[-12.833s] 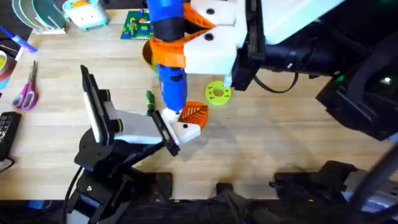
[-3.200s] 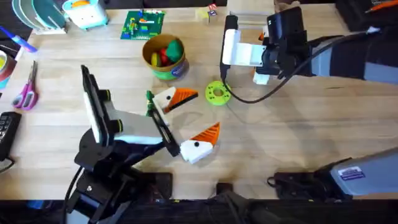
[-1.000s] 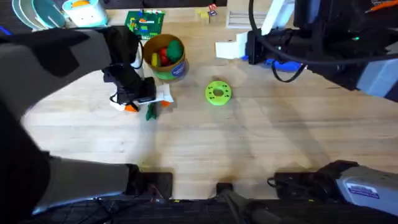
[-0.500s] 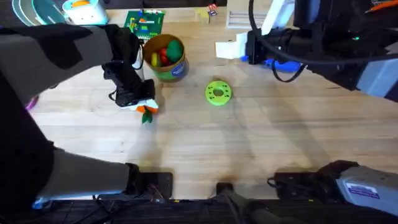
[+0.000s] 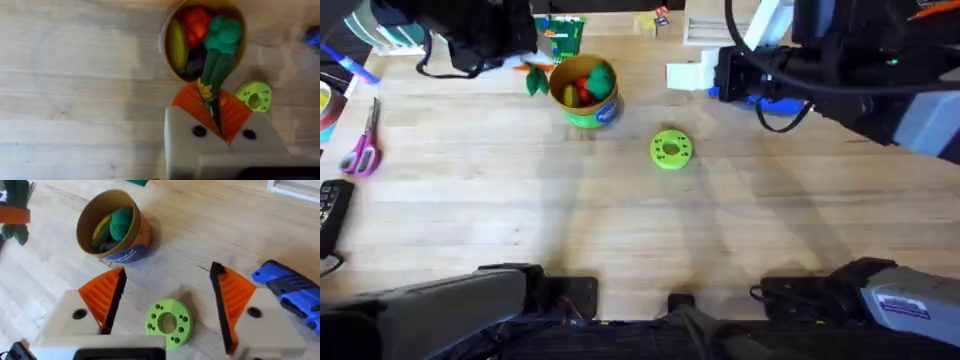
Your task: Pick up the gripper from the table and insert it into the empty holder that is missing its gripper. Then pick up a screw, insert it into the mounting hole, and use the screwdriver to tighten it. Finally, clean up the table by picking up the vegetable and placing it into the bucket.
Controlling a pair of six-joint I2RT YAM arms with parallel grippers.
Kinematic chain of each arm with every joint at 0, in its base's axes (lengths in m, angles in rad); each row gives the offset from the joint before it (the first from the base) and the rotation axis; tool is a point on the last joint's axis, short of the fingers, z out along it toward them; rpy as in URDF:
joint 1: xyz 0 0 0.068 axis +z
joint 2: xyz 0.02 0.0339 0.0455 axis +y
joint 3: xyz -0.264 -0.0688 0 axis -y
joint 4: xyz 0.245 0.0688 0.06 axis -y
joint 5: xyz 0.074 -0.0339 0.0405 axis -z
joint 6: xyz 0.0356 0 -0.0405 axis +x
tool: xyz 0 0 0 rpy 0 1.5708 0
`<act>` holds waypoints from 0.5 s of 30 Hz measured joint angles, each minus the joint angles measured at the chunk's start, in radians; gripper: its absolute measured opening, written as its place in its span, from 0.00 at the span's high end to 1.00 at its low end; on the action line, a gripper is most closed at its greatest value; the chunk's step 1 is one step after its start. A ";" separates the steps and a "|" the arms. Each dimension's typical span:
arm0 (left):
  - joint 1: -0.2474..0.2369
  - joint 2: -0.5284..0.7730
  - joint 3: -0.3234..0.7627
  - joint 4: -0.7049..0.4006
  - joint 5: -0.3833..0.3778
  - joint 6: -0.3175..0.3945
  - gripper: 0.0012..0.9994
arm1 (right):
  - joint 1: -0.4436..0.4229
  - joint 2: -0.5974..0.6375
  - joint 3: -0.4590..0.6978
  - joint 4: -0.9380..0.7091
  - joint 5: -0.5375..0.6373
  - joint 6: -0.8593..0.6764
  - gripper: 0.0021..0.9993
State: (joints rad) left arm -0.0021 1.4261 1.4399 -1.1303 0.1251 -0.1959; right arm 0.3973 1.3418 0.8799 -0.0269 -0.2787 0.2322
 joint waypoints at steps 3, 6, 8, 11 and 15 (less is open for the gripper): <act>0.000 0.010 0.001 0.043 0.054 -0.029 0.98 | 0.000 0.000 0.000 0.000 0.000 0.009 0.01; -0.002 0.057 0.001 0.074 0.088 -0.052 0.98 | 0.000 0.000 0.000 0.000 0.000 0.016 0.01; -0.003 0.094 0.001 0.089 0.100 -0.061 0.98 | 0.000 0.000 0.000 0.000 0.000 0.020 0.01; -0.003 0.148 0.001 0.112 0.108 -0.070 0.98 | 0.000 0.000 0.000 -0.004 0.000 0.023 0.01; -0.003 0.206 0.001 0.144 0.113 -0.075 0.98 | 0.000 0.000 0.000 -0.011 0.000 0.026 0.01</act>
State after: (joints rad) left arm -0.0051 1.6323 1.4406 -0.9863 0.2383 -0.2707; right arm 0.3973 1.3418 0.8799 -0.0378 -0.2789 0.2581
